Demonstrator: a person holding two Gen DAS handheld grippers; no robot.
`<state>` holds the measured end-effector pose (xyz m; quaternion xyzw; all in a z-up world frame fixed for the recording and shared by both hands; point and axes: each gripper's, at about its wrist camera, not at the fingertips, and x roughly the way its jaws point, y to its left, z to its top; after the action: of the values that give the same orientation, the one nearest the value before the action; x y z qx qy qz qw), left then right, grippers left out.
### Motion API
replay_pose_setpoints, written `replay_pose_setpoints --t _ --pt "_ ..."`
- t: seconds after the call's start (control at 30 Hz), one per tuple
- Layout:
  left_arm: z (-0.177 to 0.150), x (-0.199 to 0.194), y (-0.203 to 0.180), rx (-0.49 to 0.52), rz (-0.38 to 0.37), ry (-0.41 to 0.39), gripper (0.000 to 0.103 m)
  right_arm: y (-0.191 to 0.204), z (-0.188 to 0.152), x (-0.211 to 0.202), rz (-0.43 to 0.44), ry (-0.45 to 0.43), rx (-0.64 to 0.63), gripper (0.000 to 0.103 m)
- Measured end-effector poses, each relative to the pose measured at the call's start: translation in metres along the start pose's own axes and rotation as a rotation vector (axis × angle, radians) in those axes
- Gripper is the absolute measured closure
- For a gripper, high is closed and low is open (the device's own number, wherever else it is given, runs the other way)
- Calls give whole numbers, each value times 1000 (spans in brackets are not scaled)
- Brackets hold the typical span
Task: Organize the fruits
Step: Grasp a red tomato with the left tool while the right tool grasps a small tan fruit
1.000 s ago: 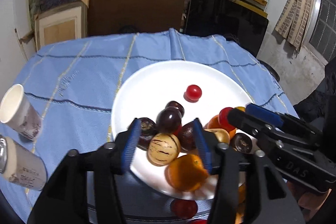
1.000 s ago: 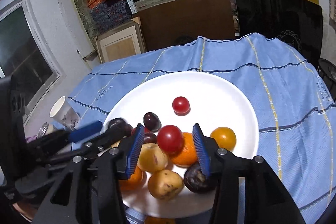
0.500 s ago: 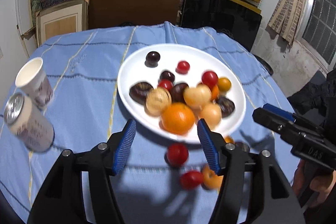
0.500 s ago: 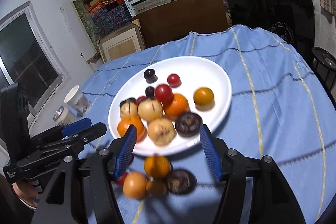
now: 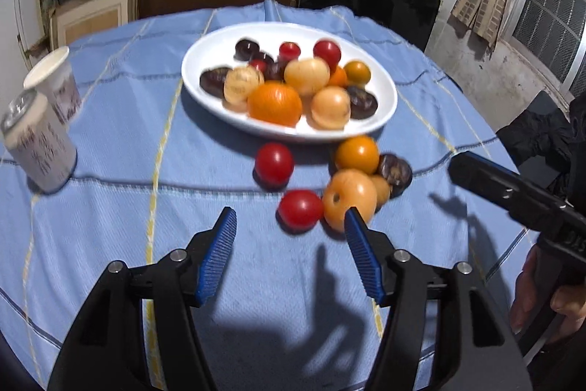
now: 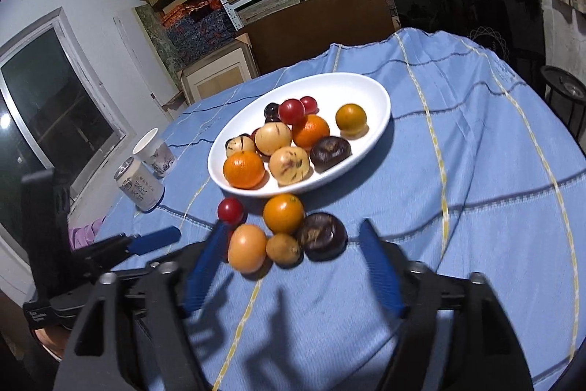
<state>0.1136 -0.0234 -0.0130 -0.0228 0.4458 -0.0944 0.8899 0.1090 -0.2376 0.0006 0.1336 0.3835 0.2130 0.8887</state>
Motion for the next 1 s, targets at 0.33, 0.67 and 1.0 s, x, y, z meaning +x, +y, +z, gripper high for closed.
replay_pose_setpoints --t 0.33,0.67,1.0 --pt "-5 29 -4 95 9 59 50 -3 -5 0 26 5 -4 25" --pt "12 41 -14 143 13 47 75 -1 -8 6 -1 31 -35 25" --pt "-5 7 1 96 19 -1 75 22 -20 20 -13 107 -167 25"
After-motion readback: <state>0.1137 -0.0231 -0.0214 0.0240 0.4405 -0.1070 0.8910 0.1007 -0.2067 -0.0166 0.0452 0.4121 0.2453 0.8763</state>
